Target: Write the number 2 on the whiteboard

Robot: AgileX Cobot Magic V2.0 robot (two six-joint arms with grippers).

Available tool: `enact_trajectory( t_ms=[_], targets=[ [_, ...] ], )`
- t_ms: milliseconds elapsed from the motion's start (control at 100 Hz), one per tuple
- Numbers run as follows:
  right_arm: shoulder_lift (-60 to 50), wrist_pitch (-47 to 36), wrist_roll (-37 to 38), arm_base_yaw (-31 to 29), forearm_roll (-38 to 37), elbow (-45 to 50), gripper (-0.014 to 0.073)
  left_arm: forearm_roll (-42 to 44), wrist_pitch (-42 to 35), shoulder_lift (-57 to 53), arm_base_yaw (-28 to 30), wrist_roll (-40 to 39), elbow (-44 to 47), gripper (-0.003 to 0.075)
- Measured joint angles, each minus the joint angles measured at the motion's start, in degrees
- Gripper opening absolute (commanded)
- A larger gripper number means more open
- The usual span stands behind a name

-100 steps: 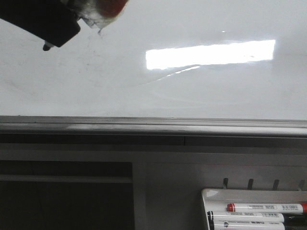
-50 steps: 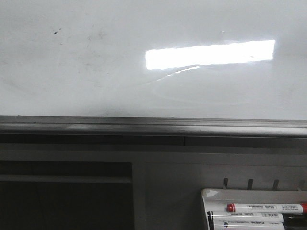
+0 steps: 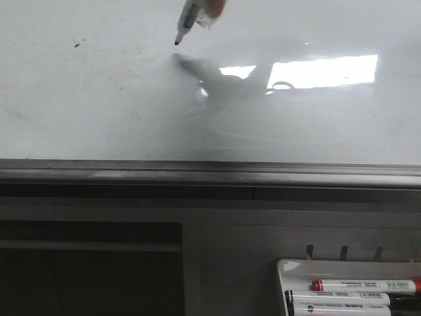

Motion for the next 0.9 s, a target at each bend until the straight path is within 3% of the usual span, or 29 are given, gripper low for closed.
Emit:
enact_trajectory(
  t_ms=[470,720,900],
  targets=[
    [2.71,3.19,0.87,-3.39,0.52,-3.96,-0.0078,-1.93,0.00,-0.21,0.00,-0.13,0.23,-0.0020],
    [-0.46,10.66,1.07,-9.83,1.31,-6.72,-0.0066,-2.02,0.00,-0.21,0.00,-0.13,0.23,-0.0020],
    [-2.76,17.41,0.96,-10.76,1.23,-5.15,-0.0066,-2.02,-0.11,-0.21,0.00,-0.13,0.23,-0.0020]
  ],
)
